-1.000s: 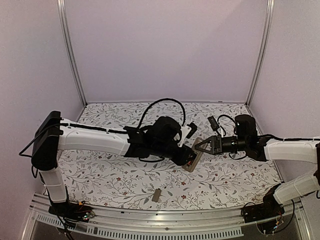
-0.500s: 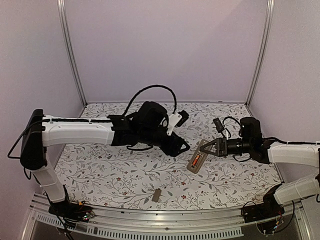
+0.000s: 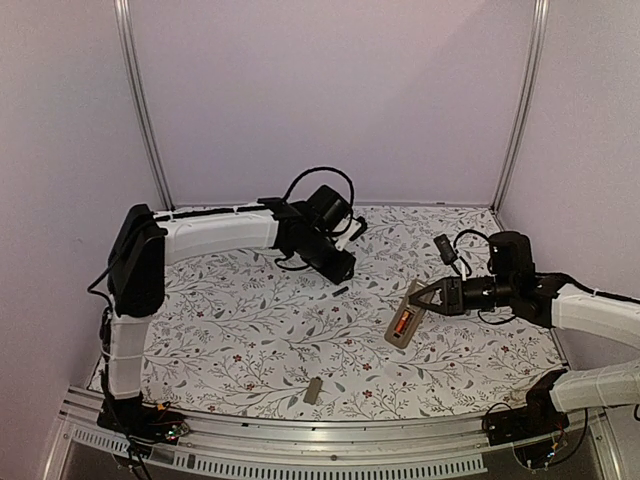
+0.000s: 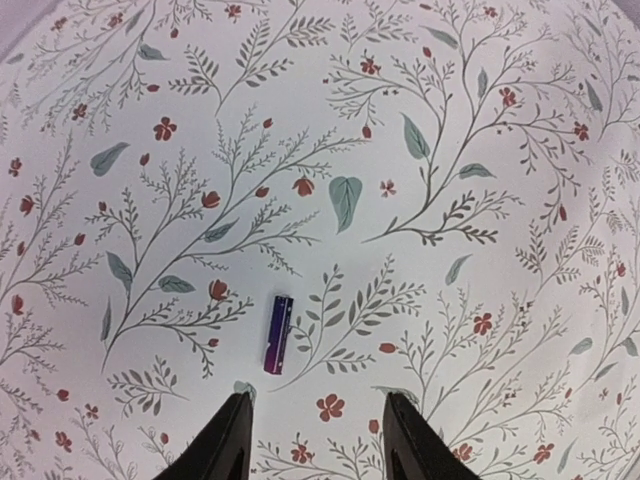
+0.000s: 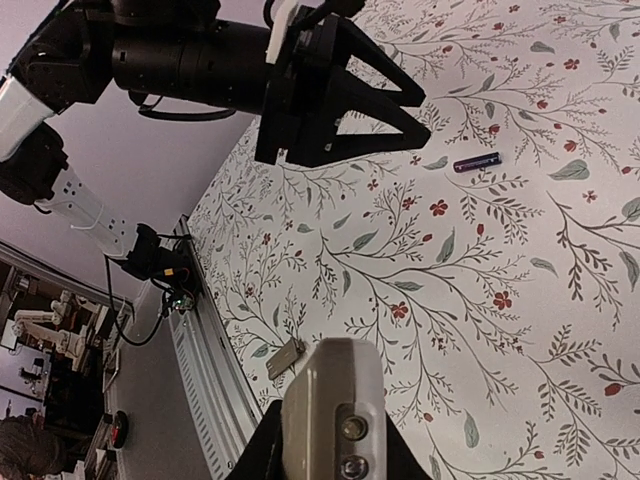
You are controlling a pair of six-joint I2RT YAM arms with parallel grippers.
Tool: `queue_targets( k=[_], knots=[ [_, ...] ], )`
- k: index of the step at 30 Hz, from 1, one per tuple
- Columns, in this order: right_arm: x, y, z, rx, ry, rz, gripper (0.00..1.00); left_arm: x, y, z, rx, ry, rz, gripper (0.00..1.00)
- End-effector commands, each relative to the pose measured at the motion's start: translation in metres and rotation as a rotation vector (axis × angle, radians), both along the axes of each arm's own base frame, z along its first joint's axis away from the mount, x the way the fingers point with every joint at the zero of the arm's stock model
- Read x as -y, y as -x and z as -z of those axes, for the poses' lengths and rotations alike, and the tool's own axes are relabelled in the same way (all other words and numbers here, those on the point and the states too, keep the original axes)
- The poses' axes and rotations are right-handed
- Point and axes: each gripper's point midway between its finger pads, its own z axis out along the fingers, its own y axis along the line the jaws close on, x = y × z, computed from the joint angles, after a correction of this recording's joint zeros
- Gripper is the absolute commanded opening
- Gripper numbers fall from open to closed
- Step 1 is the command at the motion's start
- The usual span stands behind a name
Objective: Load the batteries into the remote control
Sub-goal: Move the battery to the center of the board.
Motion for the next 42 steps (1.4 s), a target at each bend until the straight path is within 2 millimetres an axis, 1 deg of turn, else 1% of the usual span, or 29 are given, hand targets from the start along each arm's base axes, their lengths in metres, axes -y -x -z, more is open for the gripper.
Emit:
queue_targets(
  k=[1, 3, 4, 8, 16, 20, 23, 27, 32, 37, 38, 40, 42],
  knots=[
    [0.006, -0.003, 0.003, 0.010, 0.049, 0.010, 0.00, -0.013, 0.004, 0.037, -0.078, -0.176, 0.008, 0.45],
    [0.006, -0.003, 0.005, -0.002, 0.048, 0.008, 0.00, -0.009, 0.001, 0.048, -0.092, -0.196, 0.011, 0.44],
    [0.007, -0.004, 0.006, -0.006, 0.050, 0.008, 0.00, -0.008, 0.001, 0.057, -0.100, -0.210, 0.012, 0.43],
    [0.007, -0.004, 0.008, -0.016, 0.052, 0.007, 0.00, -0.005, -0.004, 0.071, -0.090, -0.241, 0.013, 0.42],
    [0.005, -0.004, 0.008, -0.023, 0.047, -0.001, 0.00, -0.005, -0.017, 0.087, -0.054, -0.301, 0.017, 0.42],
    [0.004, -0.004, 0.011, -0.035, 0.047, -0.008, 0.00, 0.002, -0.021, 0.095, -0.060, -0.308, 0.037, 0.41],
    [0.004, -0.004, 0.012, -0.042, 0.049, -0.009, 0.00, 0.007, -0.022, 0.102, -0.074, -0.306, 0.050, 0.39],
    [0.004, -0.004, 0.012, -0.040, 0.047, -0.010, 0.00, 0.007, -0.021, 0.109, -0.091, -0.328, 0.057, 0.32],
    [0.004, -0.004, 0.010, -0.036, 0.044, -0.010, 0.00, -0.004, -0.010, 0.108, -0.136, -0.360, 0.053, 0.18],
    [0.004, -0.003, 0.009, -0.038, 0.040, -0.014, 0.00, -0.029, 0.013, 0.100, -0.199, -0.395, 0.032, 0.02],
    [0.003, -0.002, 0.009, -0.039, 0.038, -0.017, 0.00, -0.036, 0.020, 0.099, -0.217, -0.400, 0.026, 0.00],
    [0.003, -0.002, 0.008, -0.039, 0.035, -0.021, 0.00, -0.049, 0.034, 0.093, -0.246, -0.401, 0.012, 0.00],
    [0.002, -0.002, 0.008, -0.042, 0.033, -0.024, 0.00, -0.067, 0.049, 0.093, -0.277, -0.420, -0.002, 0.00]
  ],
)
